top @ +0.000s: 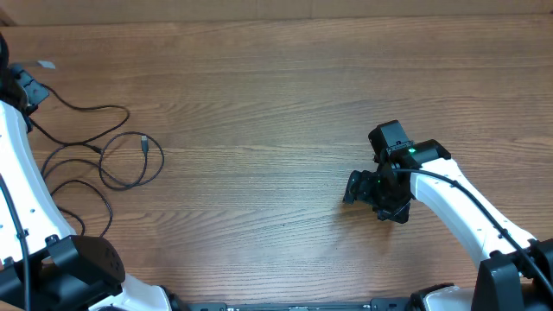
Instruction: Untangle cables
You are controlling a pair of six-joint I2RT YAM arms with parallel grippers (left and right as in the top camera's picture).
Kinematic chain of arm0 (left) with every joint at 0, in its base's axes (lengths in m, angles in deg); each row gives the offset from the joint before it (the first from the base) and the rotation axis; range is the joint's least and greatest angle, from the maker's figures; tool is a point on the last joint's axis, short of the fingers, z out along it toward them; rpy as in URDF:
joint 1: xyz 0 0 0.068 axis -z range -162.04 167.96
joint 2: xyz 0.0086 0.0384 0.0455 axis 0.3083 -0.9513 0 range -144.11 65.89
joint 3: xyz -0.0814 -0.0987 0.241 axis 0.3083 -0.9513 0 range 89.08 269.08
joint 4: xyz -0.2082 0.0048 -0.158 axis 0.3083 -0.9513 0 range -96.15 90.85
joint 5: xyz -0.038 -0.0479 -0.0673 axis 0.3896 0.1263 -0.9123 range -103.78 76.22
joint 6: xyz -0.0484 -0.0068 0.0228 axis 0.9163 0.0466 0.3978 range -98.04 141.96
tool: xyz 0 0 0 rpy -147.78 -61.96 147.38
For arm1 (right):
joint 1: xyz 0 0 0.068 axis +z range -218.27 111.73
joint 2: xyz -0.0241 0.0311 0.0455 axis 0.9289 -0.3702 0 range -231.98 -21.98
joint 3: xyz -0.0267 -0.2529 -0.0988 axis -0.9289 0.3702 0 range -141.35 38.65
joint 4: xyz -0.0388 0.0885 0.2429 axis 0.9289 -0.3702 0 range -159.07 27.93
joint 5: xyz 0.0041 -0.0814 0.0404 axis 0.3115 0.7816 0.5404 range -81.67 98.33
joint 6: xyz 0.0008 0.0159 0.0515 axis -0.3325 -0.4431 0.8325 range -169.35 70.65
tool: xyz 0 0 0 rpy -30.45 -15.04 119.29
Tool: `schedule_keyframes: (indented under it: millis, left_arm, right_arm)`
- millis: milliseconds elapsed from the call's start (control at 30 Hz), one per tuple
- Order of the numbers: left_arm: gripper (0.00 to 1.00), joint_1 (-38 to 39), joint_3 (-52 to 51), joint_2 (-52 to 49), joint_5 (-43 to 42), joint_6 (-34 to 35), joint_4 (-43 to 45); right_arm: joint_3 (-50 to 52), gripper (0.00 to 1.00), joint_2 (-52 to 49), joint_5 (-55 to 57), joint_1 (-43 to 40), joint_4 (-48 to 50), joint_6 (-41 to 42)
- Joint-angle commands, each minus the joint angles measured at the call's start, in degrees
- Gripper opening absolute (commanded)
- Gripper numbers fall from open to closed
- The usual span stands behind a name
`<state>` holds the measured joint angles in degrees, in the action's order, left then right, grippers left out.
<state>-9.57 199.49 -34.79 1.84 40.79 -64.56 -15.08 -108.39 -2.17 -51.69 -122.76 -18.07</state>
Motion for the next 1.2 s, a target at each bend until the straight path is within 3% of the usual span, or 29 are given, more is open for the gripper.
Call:
schedule_keyframes:
  millis: [0, 100, 133, 167, 200, 267, 467, 667, 800, 1033, 1100, 1167]
  left_arm:
    - [0.05, -0.9, 1.0, 0.3, 3.0, -1.1, -0.5]
    - [0.09, -1.5, 1.0, 0.3, 2.8, -1.1, -1.4]
    - [0.18, -1.6, 1.0, 0.3, 2.8, -1.0, -1.8]
    - [0.38, -1.6, 1.0, 0.3, 2.7, -1.0, -2.1]
    - [0.5, -1.6, 1.0, 0.3, 2.6, -1.0, -2.3]
    - [0.62, -1.6, 1.0, 0.3, 1.9, -1.0, -2.4]
    - [0.63, -1.5, 1.0, 0.3, -2.8, -1.0, -3.3]
    - [0.67, 0.0, 0.9, 0.3, -14.3, -1.1, -4.4]
    - [0.74, 4.1, 0.7, 0.2, -18.0, -2.0, -5.2]
    - [0.89, 15.3, -3.6, 0.2, -24.9, -14.3, -10.6]
    - [0.9, 18.1, -5.7, 0.2, -24.6, -14.8, -11.1]
    - [1.0, 21.8, -8.5, 0.2, -24.6, -14.8, -11.3]
  right_arm:
    - [-1.0, 0.88, 0.8, 0.2, -0.2, 0.1, -0.3]
    - [-1.0, 0.88, 0.8, 0.2, -0.2, 0.1, -0.3]
    - [-1.0, 0.88, 0.8, 0.2, -0.2, 0.1, -0.2]
    - [-1.0, 0.88, 0.8, 0.2, -0.2, 0.1, -0.2]
    - [-1.0, 0.88, 0.8, 0.2, -0.2, 0.1, -0.2]
    - [-1.0, 0.88, 0.8, 0.2, -0.2, 0.1, -0.2]
    - [-1.0, 0.88, 0.8, 0.2, -0.2, 0.1, -0.2]
    - [-1.0, 0.88, 0.8, 0.2, -0.2, 0.4, -0.2]
    - [-1.0, 0.9, 0.8, 0.2, -0.2, 1.0, -0.2]
    - [-1.0, 1.0, 0.8, 0.1, -0.2, 2.8, -0.2]
    - [-1.0, 1.0, 0.8, -0.5, -0.2, 3.8, -0.2]
    - [-1.0, 1.0, 0.8, -1.8, -0.2, 4.9, -0.2]
